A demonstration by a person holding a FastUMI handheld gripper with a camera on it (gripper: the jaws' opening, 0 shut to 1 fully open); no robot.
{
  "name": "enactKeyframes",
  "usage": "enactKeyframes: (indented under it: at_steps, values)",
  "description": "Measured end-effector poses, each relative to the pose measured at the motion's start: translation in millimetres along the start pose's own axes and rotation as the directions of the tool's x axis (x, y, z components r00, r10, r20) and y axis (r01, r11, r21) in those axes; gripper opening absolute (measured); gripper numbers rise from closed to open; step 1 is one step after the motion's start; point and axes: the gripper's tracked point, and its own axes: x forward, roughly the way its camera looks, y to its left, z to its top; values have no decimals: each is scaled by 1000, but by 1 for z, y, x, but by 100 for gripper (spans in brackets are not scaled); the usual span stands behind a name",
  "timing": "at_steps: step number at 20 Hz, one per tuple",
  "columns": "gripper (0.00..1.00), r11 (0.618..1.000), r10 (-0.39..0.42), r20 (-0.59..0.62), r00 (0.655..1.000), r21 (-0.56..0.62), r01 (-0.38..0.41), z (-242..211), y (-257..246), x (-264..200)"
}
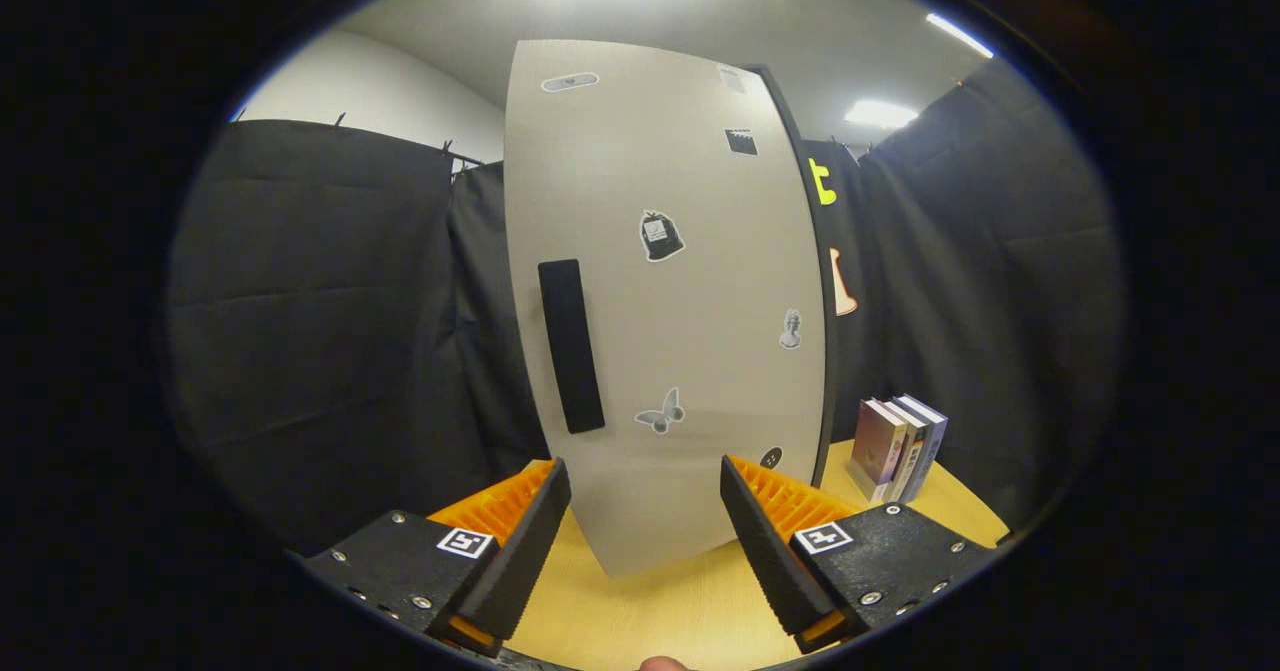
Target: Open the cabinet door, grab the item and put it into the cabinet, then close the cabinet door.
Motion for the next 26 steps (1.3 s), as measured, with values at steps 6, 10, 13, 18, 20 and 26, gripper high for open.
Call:
enactKeyframes:
  at_steps: [6,10,13,18,20,26]
  values:
    - [94,1000,-30,5,1000,-10,30,0,-10,-4]
    - [94,999,-43,2,999,-18,43,2,-18,-10]
    - [94,999,-42,16,999,-14,43,7,-16,-14]
    - [94,997,-57,-3,998,-47,57,2,-15,-12]
    - [94,998,-60,-6,998,-37,60,0,-15,-11]
    - [94,998,-62,-16,998,-2,62,-3,-14,-8]
